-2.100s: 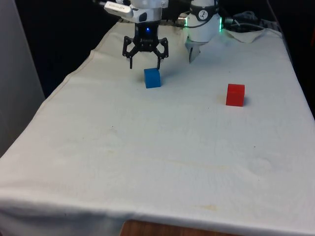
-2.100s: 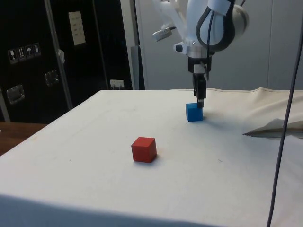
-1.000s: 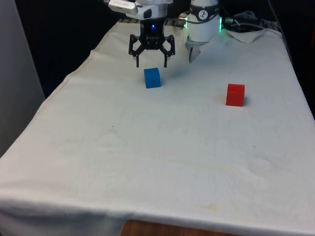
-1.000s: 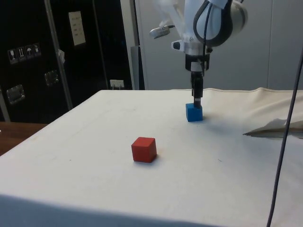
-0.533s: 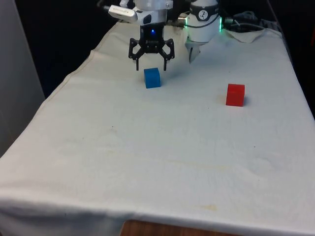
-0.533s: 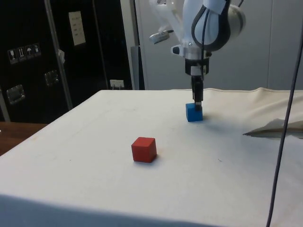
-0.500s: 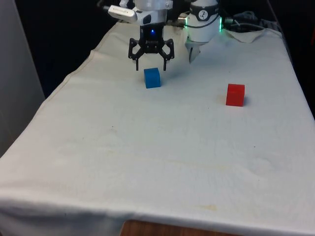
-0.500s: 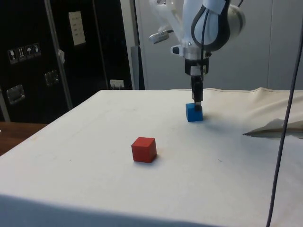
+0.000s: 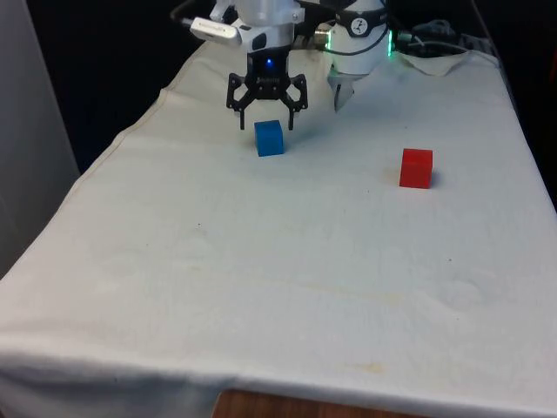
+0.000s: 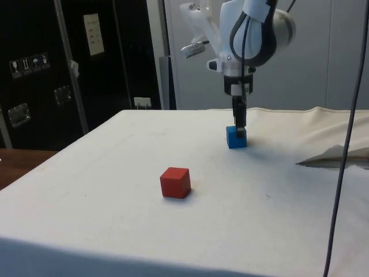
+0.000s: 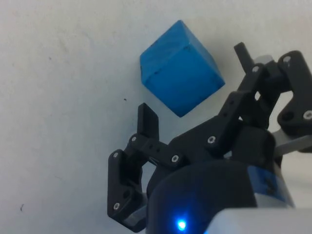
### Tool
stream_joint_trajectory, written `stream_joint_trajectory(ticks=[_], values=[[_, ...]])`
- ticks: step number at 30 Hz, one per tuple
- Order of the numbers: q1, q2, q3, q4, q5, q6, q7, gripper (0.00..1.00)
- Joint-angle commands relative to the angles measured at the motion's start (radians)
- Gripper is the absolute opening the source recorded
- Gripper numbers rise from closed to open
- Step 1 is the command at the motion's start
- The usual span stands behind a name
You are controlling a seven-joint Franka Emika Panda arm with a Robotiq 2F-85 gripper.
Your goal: Stack the two cubes.
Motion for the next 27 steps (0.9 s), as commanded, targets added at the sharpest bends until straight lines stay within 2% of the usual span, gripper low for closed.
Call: stream_joint_trajectory(ticks=[1,4,8,9,10,18,19,20,27], values=[[-0.017,-0.017,0.033,-0.006,0.048,-0.006,-0.032,1.0],[-0.021,-0.016,0.035,-0.001,0.077,-0.013,-0.057,1.0],[-0.02,-0.015,0.032,0.006,0.111,-0.023,-0.089,1.0],[-0.001,0.013,0.002,0.011,0.075,-0.003,-0.061,1.0],[-0.019,-0.012,0.03,0.011,0.128,-0.03,-0.105,1.0],[-0.015,-0.003,0.031,0.03,0.179,-0.059,-0.146,1.0],[-0.001,0.014,0.004,0.032,0.144,-0.047,-0.121,1.0],[-0.016,-0.002,0.032,0.033,0.189,-0.066,-0.153,1.0],[-0.014,0.011,0.036,0.046,0.217,-0.082,-0.172,1.0]])
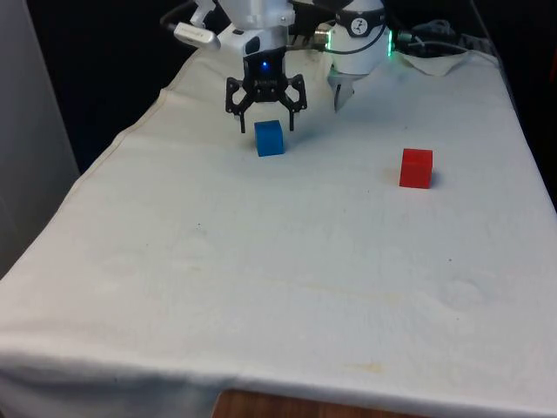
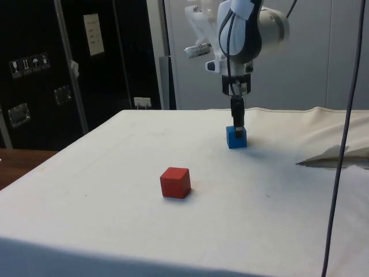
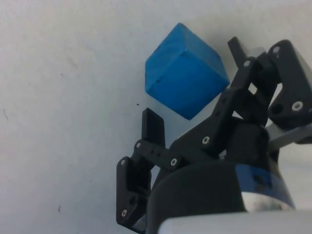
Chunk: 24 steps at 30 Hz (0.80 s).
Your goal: Stack the two cubes.
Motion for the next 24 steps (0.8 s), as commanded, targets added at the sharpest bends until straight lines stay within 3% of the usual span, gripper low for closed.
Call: stream_joint_trajectory(ticks=[1,2,3,10,11,12,17,21,22,24], values=[[-0.012,-0.01,0.022,0.001,0.033,-0.008,-0.023,1.0],[0.0,0.0,0.0,0.0,0.0,0.0,0.0,1.0],[-0.011,-0.007,0.022,0.002,0.032,-0.006,-0.021,1.0],[-0.007,0.01,0.02,0.009,0.022,0.005,-0.01,1.0],[0.0,0.015,0.006,0.01,0.002,0.0,0.001,1.0],[-0.007,0.011,0.019,0.009,0.021,0.006,-0.01,1.0],[-0.005,0.021,0.018,0.012,0.017,0.006,-0.007,0.99],[-0.004,0.027,0.017,0.015,0.016,0.006,-0.006,0.6],[0.0,0.028,0.007,0.014,0.002,0.001,0.001,0.44],[-0.004,0.029,0.017,0.016,0.015,0.006,-0.005,0.21]])
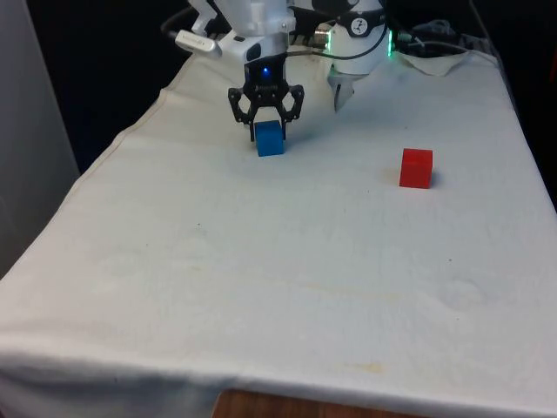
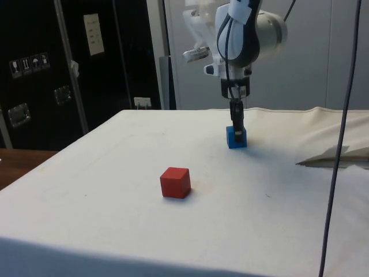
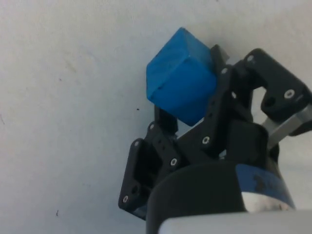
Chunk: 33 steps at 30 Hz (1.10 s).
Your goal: Stack the two cubes.
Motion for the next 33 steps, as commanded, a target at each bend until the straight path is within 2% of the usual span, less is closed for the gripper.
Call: stream_joint_trajectory(ticks=[1,2,3,7,8,9,16,18,20,26,27,28,33], values=[[-0.004,-0.001,0.01,0.001,0.013,0.005,-0.006,0.11],[-0.004,-0.001,0.01,0.001,0.013,0.005,-0.006,0.01],[-0.004,0.0,0.01,0.001,0.013,0.005,-0.006,0.0],[-0.004,0.0,0.01,0.001,0.013,0.005,-0.006,0.01],[0.001,-0.001,0.001,0.0,0.0,0.0,0.0,0.01],[-0.004,0.0,0.01,0.001,0.013,0.005,-0.006,0.01],[0.003,-0.016,-0.005,0.005,-0.005,-0.013,0.009,0.01],[0.0,-0.011,0.0,0.007,0.0,-0.006,0.005,0.01],[0.006,-0.033,-0.012,0.01,-0.013,-0.03,0.02,0.01],[0.006,-0.066,-0.017,0.016,-0.021,-0.061,0.031,0.01],[0.0,-0.073,-0.006,0.011,-0.001,-0.057,0.013,0.01],[0.005,-0.073,-0.017,0.017,-0.021,-0.068,0.031,0.01],[0.005,-0.108,-0.013,0.026,-0.016,-0.101,0.029,0.01]])
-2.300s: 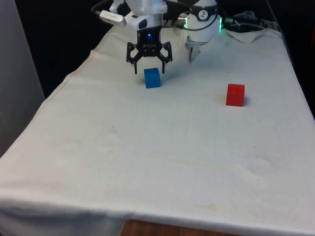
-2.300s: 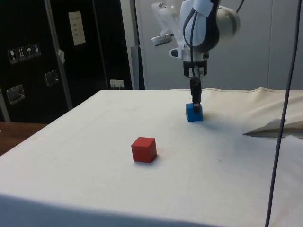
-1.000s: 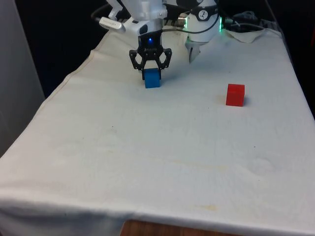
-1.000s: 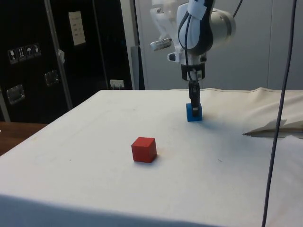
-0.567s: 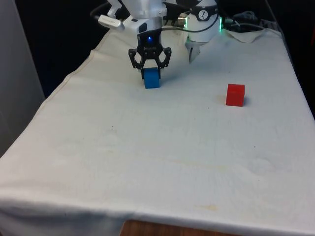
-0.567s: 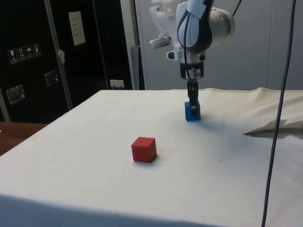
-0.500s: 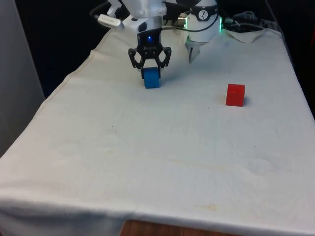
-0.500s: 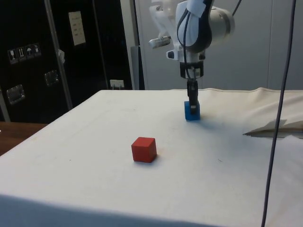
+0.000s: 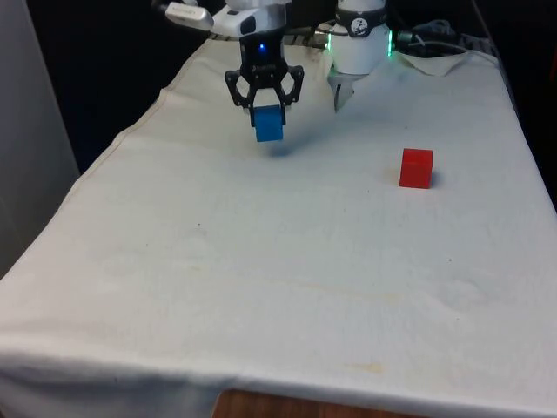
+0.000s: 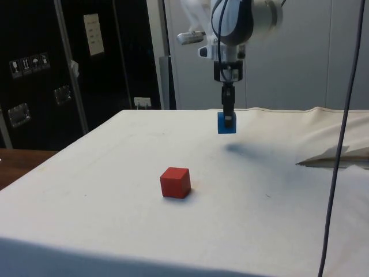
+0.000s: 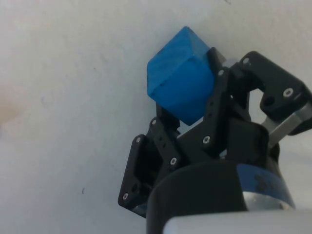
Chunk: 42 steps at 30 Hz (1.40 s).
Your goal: Stack the two cubes.
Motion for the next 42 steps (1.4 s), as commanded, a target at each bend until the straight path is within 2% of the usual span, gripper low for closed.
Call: stream_joint_trajectory(ticks=[1,2,3,4,12,13,14,20,22,23,24,30,31,32,39,40,41,42], values=[[0.005,-0.004,-0.004,0.003,-0.015,-0.009,0.017,0.01],[0.007,-0.015,-0.001,0.003,-0.015,-0.016,0.022,0.01],[0.001,-0.017,0.003,0.003,0.0,-0.016,0.004,0.01],[0.007,-0.019,0.001,0.003,-0.015,-0.018,0.025,0.01],[0.015,-0.054,0.026,0.007,-0.019,-0.039,0.065,0.01],[0.01,-0.054,0.027,0.004,0.0,-0.033,0.04,0.01],[0.016,-0.058,0.029,0.007,-0.02,-0.041,0.07,0.01],[0.02,-0.081,0.056,0.01,-0.027,-0.055,0.115,0.01],[0.021,-0.086,0.064,0.011,-0.028,-0.058,0.125,0.01],[0.018,-0.09,0.067,0.007,-0.002,-0.053,0.099,0.01],[0.021,-0.089,0.068,0.012,-0.027,-0.06,0.13,0.01],[0.025,-0.106,0.094,0.023,-0.026,-0.084,0.164,0.01],[0.023,-0.109,0.096,0.019,-0.002,-0.077,0.139,0.01],[0.026,-0.108,0.098,0.025,-0.027,-0.088,0.171,0.01],[0.026,-0.117,0.129,0.045,-0.044,-0.129,0.219,0.01],[0.025,-0.121,0.132,0.043,-0.014,-0.123,0.191,0.01],[0.026,-0.118,0.133,0.048,-0.047,-0.135,0.225,0.01],[0.026,-0.118,0.136,0.051,-0.05,-0.141,0.232,0.01]])
